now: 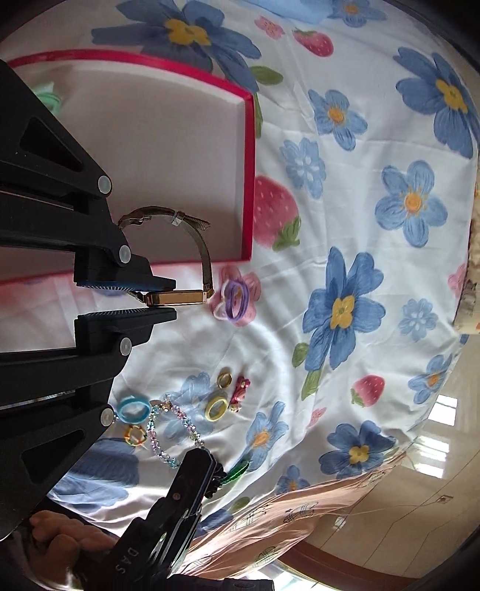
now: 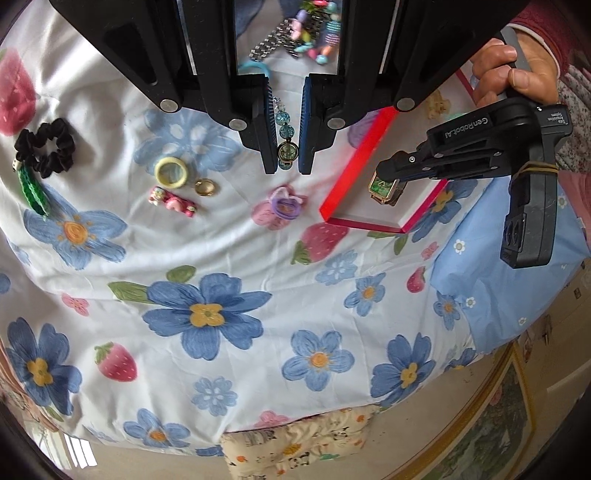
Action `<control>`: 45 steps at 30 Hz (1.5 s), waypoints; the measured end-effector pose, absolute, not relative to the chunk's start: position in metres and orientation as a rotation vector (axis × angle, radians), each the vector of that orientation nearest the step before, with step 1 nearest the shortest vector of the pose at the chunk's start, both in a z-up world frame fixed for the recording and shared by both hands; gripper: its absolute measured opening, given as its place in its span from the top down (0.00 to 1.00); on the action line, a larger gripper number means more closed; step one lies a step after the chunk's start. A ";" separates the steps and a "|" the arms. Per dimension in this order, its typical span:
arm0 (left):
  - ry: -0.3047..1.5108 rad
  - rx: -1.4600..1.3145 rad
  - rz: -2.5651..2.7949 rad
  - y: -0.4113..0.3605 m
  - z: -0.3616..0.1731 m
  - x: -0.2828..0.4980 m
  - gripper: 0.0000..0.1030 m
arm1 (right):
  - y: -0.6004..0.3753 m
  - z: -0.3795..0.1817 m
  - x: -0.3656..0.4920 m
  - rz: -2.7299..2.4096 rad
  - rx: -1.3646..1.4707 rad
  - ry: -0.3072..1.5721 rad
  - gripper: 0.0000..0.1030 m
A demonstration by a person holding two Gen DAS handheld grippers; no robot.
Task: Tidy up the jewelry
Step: 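Grasp the gold watch with the left tool while the right tool grasps the beaded bracelet, then carry the watch and bracelet into the box and open both tools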
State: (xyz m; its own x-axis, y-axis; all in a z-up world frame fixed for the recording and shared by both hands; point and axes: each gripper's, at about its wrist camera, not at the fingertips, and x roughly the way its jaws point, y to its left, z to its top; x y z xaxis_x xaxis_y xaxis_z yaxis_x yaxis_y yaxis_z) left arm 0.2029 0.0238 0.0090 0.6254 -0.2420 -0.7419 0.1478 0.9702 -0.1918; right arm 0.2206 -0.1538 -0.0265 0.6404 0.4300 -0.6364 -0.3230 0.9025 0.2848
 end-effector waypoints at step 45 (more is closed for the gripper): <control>0.988 -0.141 0.019 0.130 -0.053 0.265 0.93 | 0.016 -0.086 0.312 0.630 0.143 0.904 0.90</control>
